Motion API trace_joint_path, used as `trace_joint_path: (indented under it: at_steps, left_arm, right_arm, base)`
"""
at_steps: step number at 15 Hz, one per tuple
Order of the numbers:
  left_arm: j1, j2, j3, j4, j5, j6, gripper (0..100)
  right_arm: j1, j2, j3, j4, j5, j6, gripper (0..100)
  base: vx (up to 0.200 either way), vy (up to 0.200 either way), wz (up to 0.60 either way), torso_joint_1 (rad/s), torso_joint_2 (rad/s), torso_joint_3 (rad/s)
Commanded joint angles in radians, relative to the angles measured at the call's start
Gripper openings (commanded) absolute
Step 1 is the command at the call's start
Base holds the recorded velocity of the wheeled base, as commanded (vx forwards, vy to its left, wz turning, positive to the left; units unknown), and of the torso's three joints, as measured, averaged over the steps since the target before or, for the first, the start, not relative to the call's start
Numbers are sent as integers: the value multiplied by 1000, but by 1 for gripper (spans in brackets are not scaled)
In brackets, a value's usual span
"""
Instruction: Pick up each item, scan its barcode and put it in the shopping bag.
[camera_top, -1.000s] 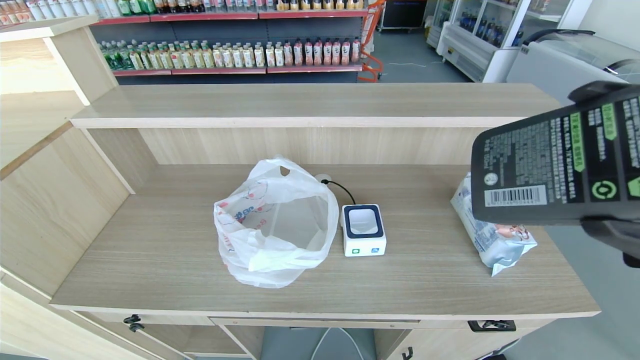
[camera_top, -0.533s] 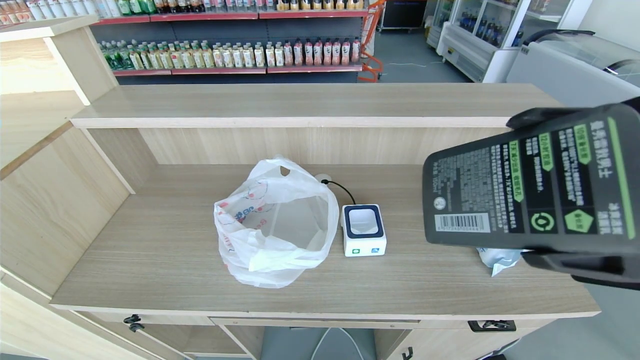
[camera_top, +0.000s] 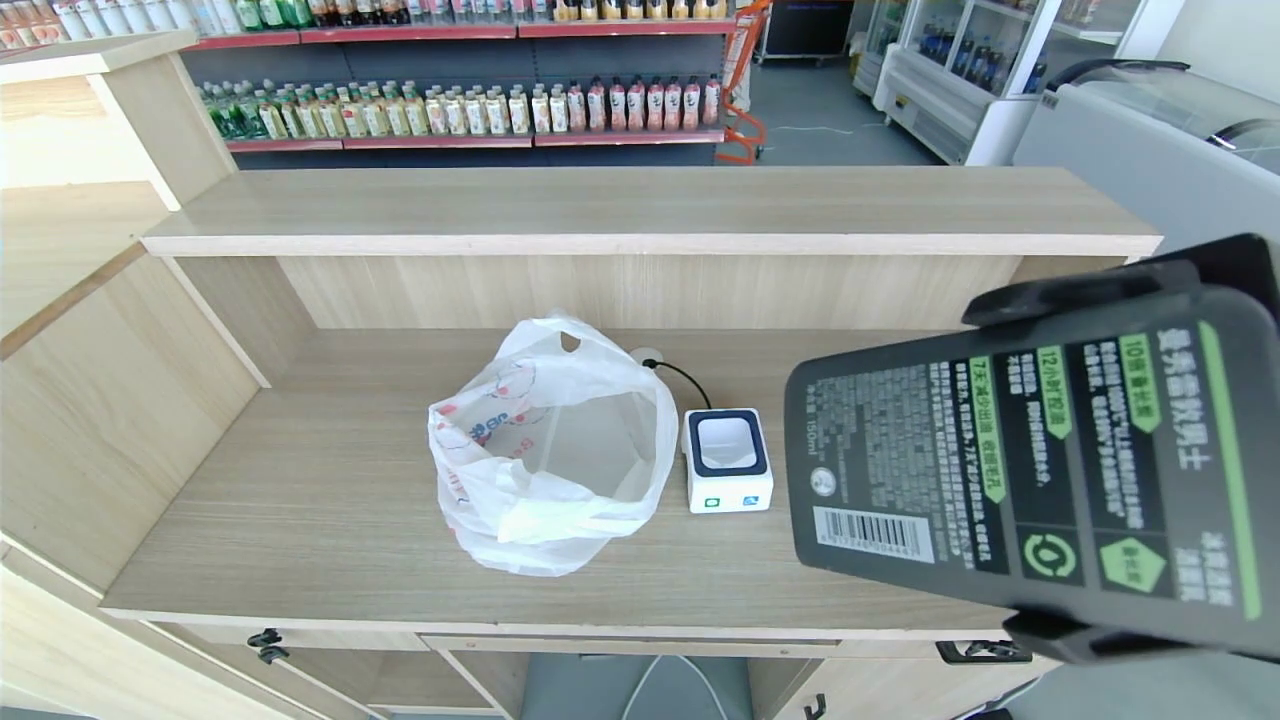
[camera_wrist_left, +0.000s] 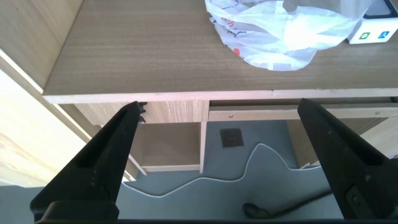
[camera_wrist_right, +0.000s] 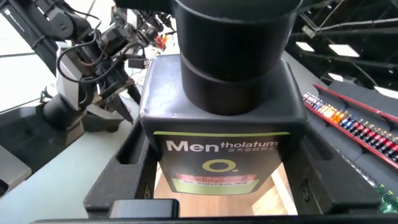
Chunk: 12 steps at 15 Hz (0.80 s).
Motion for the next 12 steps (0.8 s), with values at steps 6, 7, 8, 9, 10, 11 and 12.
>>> trace_joint_path:
  at_steps: [6, 7, 8, 9, 10, 11, 12]
  left_arm:
    - [0, 1, 0, 0, 0, 0, 100]
    - [0, 1, 0, 0, 0, 0, 100]
    - [0, 1, 0, 0, 0, 0, 100]
    - [0, 1, 0, 0, 0, 0, 100]
    - [0, 1, 0, 0, 0, 0, 100]
    - [0, 1, 0, 0, 0, 0, 100]
    - [0, 1, 0, 0, 0, 0, 100]
  right_arm:
    - [-110, -121, -41, 270, -9, -140, 0]
    - [-115, -94, -66, 267, -21, -146, 0]
    - [-115, -58, -90, 270, -37, -170, 0]
    - [-110, -43, -109, 273, -40, -178, 0]
    - [-104, -37, -116, 290, -38, -180, 0]
    - [-104, -45, -115, 304, -32, -181, 0]
    - [-106, -60, -112, 316, -32, -180, 0]
  base:
    - [0, 0, 0, 0, 0, 0]
    - [0, 0, 0, 0, 0, 0]
    - [0, 0, 0, 0, 0, 0]
    - [0, 0, 0, 0, 0, 0]
    - [0, 0, 0, 0, 0, 0]
    - [0, 0, 0, 0, 0, 0]
    - [0, 0, 0, 0, 0, 0]
